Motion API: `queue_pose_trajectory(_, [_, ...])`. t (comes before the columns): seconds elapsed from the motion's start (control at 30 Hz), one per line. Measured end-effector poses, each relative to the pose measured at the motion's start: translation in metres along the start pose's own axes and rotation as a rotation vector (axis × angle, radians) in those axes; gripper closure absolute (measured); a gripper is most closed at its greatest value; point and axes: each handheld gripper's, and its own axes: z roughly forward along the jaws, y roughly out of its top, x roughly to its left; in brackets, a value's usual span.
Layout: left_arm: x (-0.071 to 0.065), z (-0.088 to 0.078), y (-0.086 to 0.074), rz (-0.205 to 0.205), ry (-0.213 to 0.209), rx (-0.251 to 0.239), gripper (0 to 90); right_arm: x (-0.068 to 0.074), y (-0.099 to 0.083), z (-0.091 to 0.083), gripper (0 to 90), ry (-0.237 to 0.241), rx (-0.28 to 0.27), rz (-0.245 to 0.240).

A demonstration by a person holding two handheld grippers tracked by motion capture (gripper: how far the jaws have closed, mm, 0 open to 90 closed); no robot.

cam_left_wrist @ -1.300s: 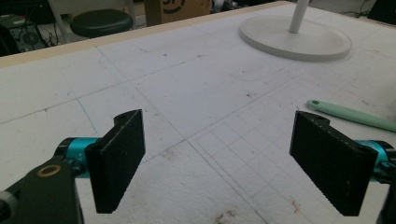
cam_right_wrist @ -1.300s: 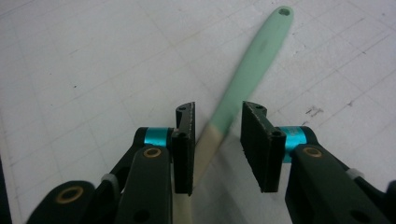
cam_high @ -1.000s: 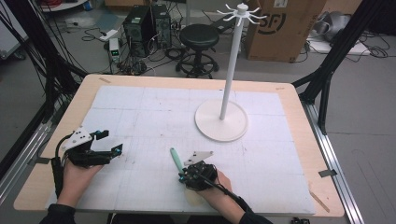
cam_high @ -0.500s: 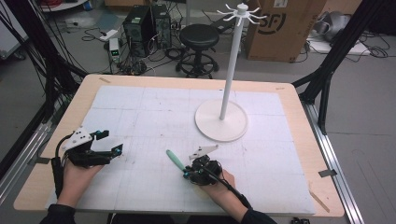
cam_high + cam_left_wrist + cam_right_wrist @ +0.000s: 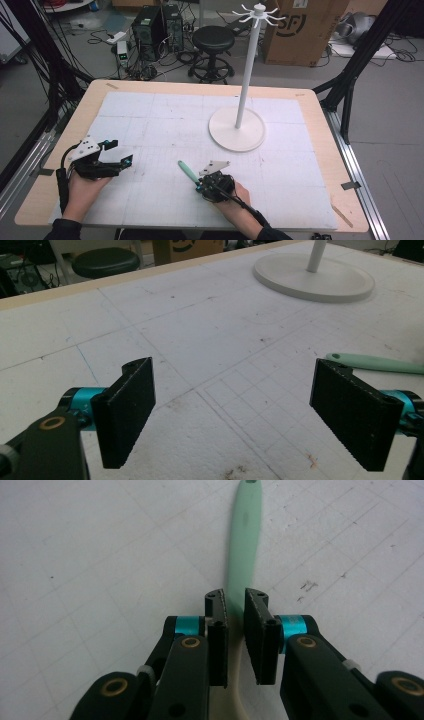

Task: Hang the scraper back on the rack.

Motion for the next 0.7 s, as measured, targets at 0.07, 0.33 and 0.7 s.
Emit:
queue_pose_trajectory(0.07, [0.0,-0.001,0.0,-0.004,0.0,-0.001,18.9,-0.002,0.0,0.0,81.3,0.016,0.003,0.013])
queue_pose_trajectory(0.33, [0.001,-0.001,0.0,-0.002,0.0,0.0,18.9,-0.02,0.011,-0.017,81.4,0.089,-0.052,0.045])
queue_pose_trajectory(0.7, [0.001,0.0,0.0,-0.004,-0.001,0.0,18.9,-0.062,0.031,-0.082,81.3,0.137,-0.182,0.083])
